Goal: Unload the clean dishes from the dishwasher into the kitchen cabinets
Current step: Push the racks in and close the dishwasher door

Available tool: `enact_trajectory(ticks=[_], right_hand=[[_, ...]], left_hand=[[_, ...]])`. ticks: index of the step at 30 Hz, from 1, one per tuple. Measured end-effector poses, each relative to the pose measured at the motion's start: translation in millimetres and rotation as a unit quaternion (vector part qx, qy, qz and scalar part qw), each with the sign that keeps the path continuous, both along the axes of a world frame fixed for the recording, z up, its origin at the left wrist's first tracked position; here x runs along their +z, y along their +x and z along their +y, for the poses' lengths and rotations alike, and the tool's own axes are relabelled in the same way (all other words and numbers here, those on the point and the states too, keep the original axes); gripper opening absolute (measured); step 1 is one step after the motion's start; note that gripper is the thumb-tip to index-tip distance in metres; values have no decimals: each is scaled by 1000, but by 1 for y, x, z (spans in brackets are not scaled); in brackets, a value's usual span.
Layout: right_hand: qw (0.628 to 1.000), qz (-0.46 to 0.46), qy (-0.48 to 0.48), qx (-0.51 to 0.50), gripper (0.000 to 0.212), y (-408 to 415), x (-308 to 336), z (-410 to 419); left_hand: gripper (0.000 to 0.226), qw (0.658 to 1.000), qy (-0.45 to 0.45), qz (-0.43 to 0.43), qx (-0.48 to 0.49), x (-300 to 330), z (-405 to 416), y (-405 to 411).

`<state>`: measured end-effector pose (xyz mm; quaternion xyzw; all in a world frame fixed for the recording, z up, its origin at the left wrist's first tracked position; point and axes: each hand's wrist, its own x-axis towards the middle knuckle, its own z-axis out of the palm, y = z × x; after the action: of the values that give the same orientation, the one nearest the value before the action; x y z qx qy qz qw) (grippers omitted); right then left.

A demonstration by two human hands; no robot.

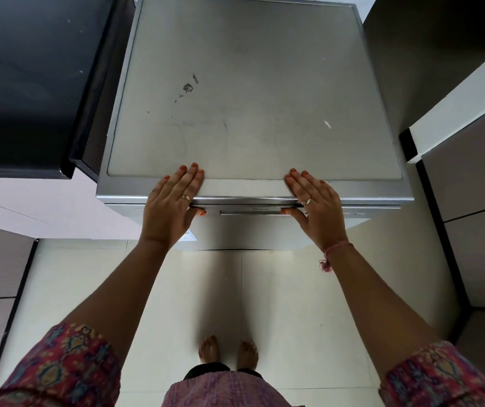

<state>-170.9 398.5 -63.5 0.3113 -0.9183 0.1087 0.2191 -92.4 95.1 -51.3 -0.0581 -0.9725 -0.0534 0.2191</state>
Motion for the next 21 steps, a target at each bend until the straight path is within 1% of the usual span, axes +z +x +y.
enact_trajectory(ticks=[5, 12, 18, 21], right_hand=[[999, 35, -12, -11, 51, -2, -6, -1], [999, 32, -17, -12, 51, -2, -8, -1], [999, 8, -34, -12, 55, 0, -2, -4], [997, -45, -47, -33, 58, 5, 7, -8]], left_hand=[[56, 1000, 11, 22, 9, -6, 2, -4], [57, 1000, 14, 8, 14, -6, 2, -3], [65, 997, 40, -52, 26, 3, 6, 0], [73, 992, 53, -105, 48, 9, 12, 1]])
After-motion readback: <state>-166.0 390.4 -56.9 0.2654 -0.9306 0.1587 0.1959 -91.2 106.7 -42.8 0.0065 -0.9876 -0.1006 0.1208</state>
